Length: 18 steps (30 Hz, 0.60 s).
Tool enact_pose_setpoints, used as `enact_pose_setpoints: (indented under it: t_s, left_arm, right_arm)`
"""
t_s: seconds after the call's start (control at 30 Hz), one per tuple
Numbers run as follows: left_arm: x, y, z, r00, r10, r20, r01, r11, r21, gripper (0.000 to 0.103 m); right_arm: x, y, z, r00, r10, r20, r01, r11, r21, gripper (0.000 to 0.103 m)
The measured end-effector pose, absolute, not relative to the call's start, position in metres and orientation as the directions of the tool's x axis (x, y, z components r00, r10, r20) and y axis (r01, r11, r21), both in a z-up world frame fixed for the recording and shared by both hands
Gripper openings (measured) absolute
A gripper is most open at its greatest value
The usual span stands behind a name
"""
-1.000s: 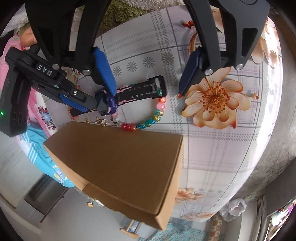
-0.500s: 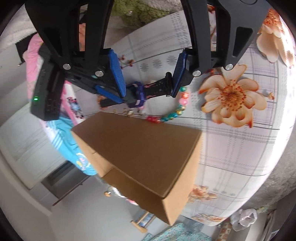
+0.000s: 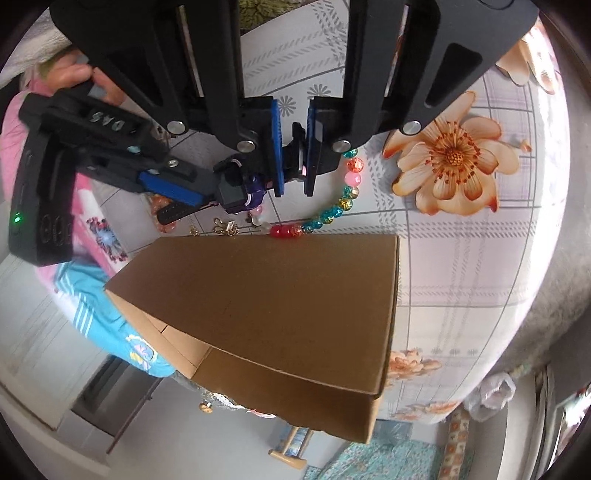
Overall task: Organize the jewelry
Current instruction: 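Close the right tool on the black watch strap while the left tool grips the strap near the face, then lift the watch with both tools and carry it over the cardboard box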
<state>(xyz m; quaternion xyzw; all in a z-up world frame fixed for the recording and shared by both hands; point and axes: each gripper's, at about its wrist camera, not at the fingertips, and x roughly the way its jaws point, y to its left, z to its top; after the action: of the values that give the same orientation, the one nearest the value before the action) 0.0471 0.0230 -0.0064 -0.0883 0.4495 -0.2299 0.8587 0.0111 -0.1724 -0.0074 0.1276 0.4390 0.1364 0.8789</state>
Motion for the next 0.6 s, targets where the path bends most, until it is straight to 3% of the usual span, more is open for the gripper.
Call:
enact_pose_setpoints:
  t_s: [0.2,0.43,0.6]
  left_arm:
    - [0.046,0.011,-0.007,0.492,-0.437,-0.753,0.348,0.891,-0.291,0.009]
    - [0.051,0.013,-0.012,0.478,-0.43,-0.766,0.348,0.893,-0.285,0.009]
    - [0.051,0.011,-0.015,0.478,-0.429,-0.766,0.343,0.894,-0.287,0.009]
  right_arm:
    - [-0.009,-0.232,0.003,0.621,0.274,-0.734,0.015,0.933,0.361,0.054]
    - [0.011,-0.249,0.006,0.63,0.225,-0.743,0.048,0.944,0.326,0.056]
    - [0.025,-0.246,-0.012,0.567,0.264,-0.78,0.06,0.931,0.359,0.058]
